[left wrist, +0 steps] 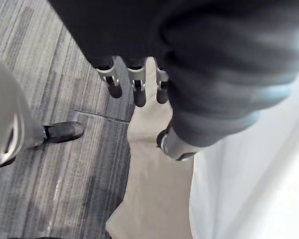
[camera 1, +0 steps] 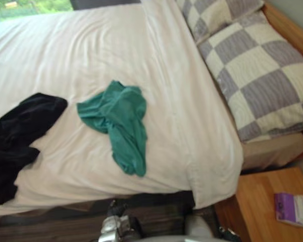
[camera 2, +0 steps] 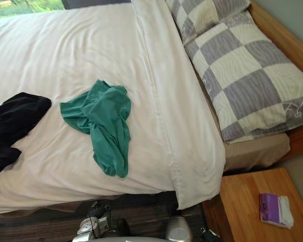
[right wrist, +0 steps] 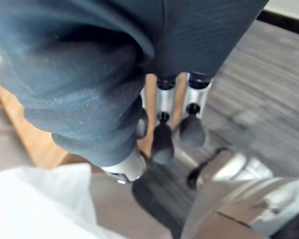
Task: Tidy the bed and pick cloth on bed and put in laundry
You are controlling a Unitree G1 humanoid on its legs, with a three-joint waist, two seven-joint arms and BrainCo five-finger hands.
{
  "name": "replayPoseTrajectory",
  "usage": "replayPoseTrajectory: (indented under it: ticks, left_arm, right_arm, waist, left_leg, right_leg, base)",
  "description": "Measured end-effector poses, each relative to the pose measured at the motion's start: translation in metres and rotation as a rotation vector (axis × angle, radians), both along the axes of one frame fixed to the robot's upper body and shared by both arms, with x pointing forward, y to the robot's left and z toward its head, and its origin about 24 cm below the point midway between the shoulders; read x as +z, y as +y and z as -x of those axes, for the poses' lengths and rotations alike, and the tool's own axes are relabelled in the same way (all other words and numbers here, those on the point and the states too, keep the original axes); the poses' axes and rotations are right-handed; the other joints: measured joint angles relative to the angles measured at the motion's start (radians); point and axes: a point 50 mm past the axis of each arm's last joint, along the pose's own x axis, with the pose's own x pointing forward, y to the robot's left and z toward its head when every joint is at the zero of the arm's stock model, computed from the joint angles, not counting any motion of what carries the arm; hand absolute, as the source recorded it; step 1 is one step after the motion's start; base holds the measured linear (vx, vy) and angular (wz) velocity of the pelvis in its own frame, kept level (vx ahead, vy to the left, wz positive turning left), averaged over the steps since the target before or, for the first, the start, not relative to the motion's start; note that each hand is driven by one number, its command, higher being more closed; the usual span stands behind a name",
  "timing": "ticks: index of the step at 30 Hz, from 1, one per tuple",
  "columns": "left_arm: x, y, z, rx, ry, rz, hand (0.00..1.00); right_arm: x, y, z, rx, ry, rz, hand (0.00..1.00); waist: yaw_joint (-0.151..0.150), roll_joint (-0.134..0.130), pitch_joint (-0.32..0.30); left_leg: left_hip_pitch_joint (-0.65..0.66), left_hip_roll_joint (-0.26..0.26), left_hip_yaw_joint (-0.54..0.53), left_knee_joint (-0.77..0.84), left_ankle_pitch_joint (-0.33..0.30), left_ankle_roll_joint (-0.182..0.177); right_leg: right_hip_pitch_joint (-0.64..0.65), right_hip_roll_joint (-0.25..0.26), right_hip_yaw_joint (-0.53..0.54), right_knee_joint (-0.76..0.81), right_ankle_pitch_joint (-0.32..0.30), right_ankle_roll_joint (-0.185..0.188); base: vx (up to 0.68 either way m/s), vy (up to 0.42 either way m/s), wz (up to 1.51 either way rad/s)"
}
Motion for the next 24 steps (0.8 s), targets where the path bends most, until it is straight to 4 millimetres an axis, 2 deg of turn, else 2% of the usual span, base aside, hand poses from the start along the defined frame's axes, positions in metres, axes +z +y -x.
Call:
replayPoseTrajectory:
  ticks: [3,4,5,6,7,8,9,11,13,15,16,17,18,19,20,21,22,23,24]
  left_arm:
    - [-0.001,0.002,0.005,0.014,0.01,0.001,0.0]
    - [-0.001,0.003,0.004,0.023,0.005,0.001,0.0]
    - [0.001,0.006,0.002,0.034,-0.009,-0.004,0.0]
    - [0.004,0.009,-0.004,0.044,-0.032,-0.006,0.0]
    - [0.005,0.011,-0.007,0.071,-0.045,0.001,0.0]
    - [0.004,0.012,-0.004,0.099,-0.04,0.011,0.0]
    - [0.003,0.012,-0.001,0.107,-0.029,0.014,0.0]
    - [-0.001,0.014,0.006,0.11,0.004,0.013,0.0]
    - [-0.002,0.02,0.008,0.104,0.024,-0.002,0.0]
    - [-0.001,0.02,0.005,0.071,0.027,-0.024,0.0]
    - [-0.001,0.018,0.004,0.051,0.026,-0.028,0.0]
    - [-0.001,0.013,0.001,0.009,0.026,-0.038,0.0]
    - [0.0,0.008,-0.001,-0.016,0.024,-0.038,0.0]
    - [0.001,0.004,-0.005,-0.091,0.02,-0.054,0.0]
    - [0.004,0.013,-0.013,-0.137,0.006,-0.095,0.0]
    - [0.005,0.018,-0.013,-0.161,0.011,-0.121,0.0]
    - [0.005,0.023,-0.011,-0.175,0.02,-0.151,0.0]
    - [0.005,0.024,-0.01,-0.174,0.022,-0.156,0.0]
    - [0.005,0.025,-0.01,-0.175,0.024,-0.166,0.0]
  right_arm:
    - [0.002,0.0,-0.01,0.076,-0.004,0.029,0.0]
    - [0.002,0.001,-0.01,0.082,-0.003,0.03,0.0]
    - [0.002,0.001,-0.011,0.113,0.0,0.037,0.0]
    - [0.002,0.001,-0.012,0.14,0.001,0.046,0.0]
    - [0.003,-0.002,-0.012,0.163,0.008,0.062,0.0]
    - [0.003,-0.005,-0.01,0.166,0.016,0.069,0.0]
    - [0.002,-0.007,-0.009,0.162,0.019,0.071,0.0]
    - [0.002,-0.012,-0.012,0.143,0.021,0.076,0.0]
    - [-0.001,-0.012,-0.006,0.145,0.062,0.071,0.0]
    - [-0.005,-0.014,-0.002,0.155,0.102,0.066,0.0]
    - [-0.005,-0.014,-0.004,0.161,0.104,0.067,0.0]
    - [-0.005,-0.015,-0.007,0.184,0.109,0.073,0.0]
    - [-0.005,-0.017,-0.008,0.198,0.112,0.081,0.0]
    - [-0.005,-0.016,-0.012,0.228,0.113,0.091,0.0]
    - [-0.009,0.002,-0.015,0.258,0.122,0.047,0.0]
    - [-0.009,0.003,-0.017,0.278,0.125,0.05,0.0]
    - [-0.006,0.001,-0.03,0.354,0.113,0.091,0.0]
    - [-0.005,0.001,-0.033,0.372,0.111,0.099,0.0]
    - [-0.005,0.002,-0.035,0.404,0.109,0.11,0.0]
  waist:
    - [0.006,0.004,-0.01]
    - [0.007,0.003,-0.01]
    - [0.006,0.001,-0.007]
    - [0.005,0.002,-0.003]
    - [0.007,0.008,0.0]
    - [0.014,0.016,-0.004]
    - [0.012,0.027,-0.011]
    - [0.007,0.039,-0.015]
    - [0.0,0.029,-0.012]
    - [0.002,0.017,-0.015]
    - [0.002,0.017,-0.016]
    - [0.001,0.02,-0.017]
    - [0.001,0.024,-0.02]
    - [-0.005,0.004,-0.024]
    - [-0.005,-0.068,-0.025]
    - [0.005,-0.079,-0.042]
    - [0.024,-0.059,-0.041]
    - [0.024,-0.058,-0.04]
    - [0.024,-0.056,-0.039]
  left_leg:
    - [-0.009,0.01,-0.039,0.041,-0.011,-0.011]
    - [-0.034,0.023,-0.058,0.092,-0.031,-0.015]
    - [-0.132,0.06,-0.079,0.309,-0.096,-0.039]
    - [-0.213,0.099,-0.076,0.481,-0.114,-0.066]
    - [-0.281,0.156,-0.042,0.637,-0.107,-0.075]
    - [-0.279,0.194,0.038,0.682,-0.111,-0.068]
    - [-0.271,0.196,0.067,0.673,-0.121,-0.05]
    - [-0.288,0.199,0.06,0.668,-0.174,0.01]
    - [-0.302,0.237,-0.042,0.671,-0.18,0.02]
    - [-0.289,0.293,-0.255,0.608,-0.17,0.011]
    - [-0.281,0.295,-0.322,0.571,-0.165,0.006]
    - [-0.242,0.296,-0.421,0.47,-0.12,-0.063]
    - [-0.221,0.294,-0.443,0.415,-0.083,-0.118]
    - [-0.179,0.237,-0.453,0.357,-0.188,-0.185]
    - [-0.201,0.163,-0.419,0.387,-0.199,-0.168]
    - [-0.212,0.155,-0.394,0.391,-0.206,-0.171]
    - [-0.189,0.159,-0.326,0.366,-0.193,-0.14]
    - [-0.183,0.158,-0.319,0.362,-0.186,-0.132]
    - [-0.158,0.153,-0.302,0.338,-0.171,-0.11]
  right_leg:
    - [0.026,-0.005,-0.061,0.007,-0.033,-0.019]
    - [0.037,-0.013,-0.082,0.004,-0.043,-0.01]
    - [0.066,-0.039,-0.153,-0.015,-0.05,-0.005]
    - [0.09,-0.046,-0.193,-0.02,-0.05,-0.005]
    - [0.121,-0.048,-0.219,-0.022,-0.05,-0.003]
    - [0.14,-0.049,-0.225,-0.026,-0.051,-0.001]
    - [0.144,-0.051,-0.227,-0.034,-0.048,0.004]
    - [0.14,-0.061,-0.217,-0.066,-0.009,0.02]
    - [0.136,-0.083,-0.209,-0.067,0.002,0.036]
    - [0.114,-0.133,-0.17,-0.051,0.022,0.072]
    - [0.104,-0.148,-0.156,-0.048,0.03,0.088]
    - [0.096,-0.173,-0.145,-0.054,0.044,0.123]
    - [0.092,-0.185,-0.137,-0.059,0.051,0.138]
    - [0.075,-0.253,-0.115,-0.061,0.078,0.161]
    - [0.031,-0.323,-0.085,-0.059,0.177,0.137]
    - [-0.027,-0.321,-0.088,-0.057,0.325,0.042]
    - [-0.108,-0.308,-0.234,-0.005,0.437,-0.184]
    - [-0.115,-0.306,-0.277,0.026,0.412,-0.19]
    - [-0.114,-0.283,-0.357,0.073,0.332,-0.128]
  base:
    - [-0.01,-0.066,0.4]
    - [0.01,-0.019,0.78]
    - [-0.02,-0.006,0.84]
    - [-0.04,-0.028,0.93]
    - [-0.02,-0.015,0.56]
    - [0.03,-0.001,0.33]
    - [0.06,0.081,0.08]
    - [0.1,0.16,-0.15]
    - [0.11,0.181,-0.15]
    - [0.12,0.389,-0.24]
    - [0.07,0.503,-0.35]
    - [0.03,0.444,-0.27]
    - [0.01,0.645,-0.27]
    - [-0.07,0.677,-0.2]
    - [-0.17,0.796,-0.4]
    - [-0.22,0.749,-0.95]
    - [-0.18,0.586,-0.95]
    - [-0.1,0.446,-0.84]
    - [-0.08,0.417,-0.3]
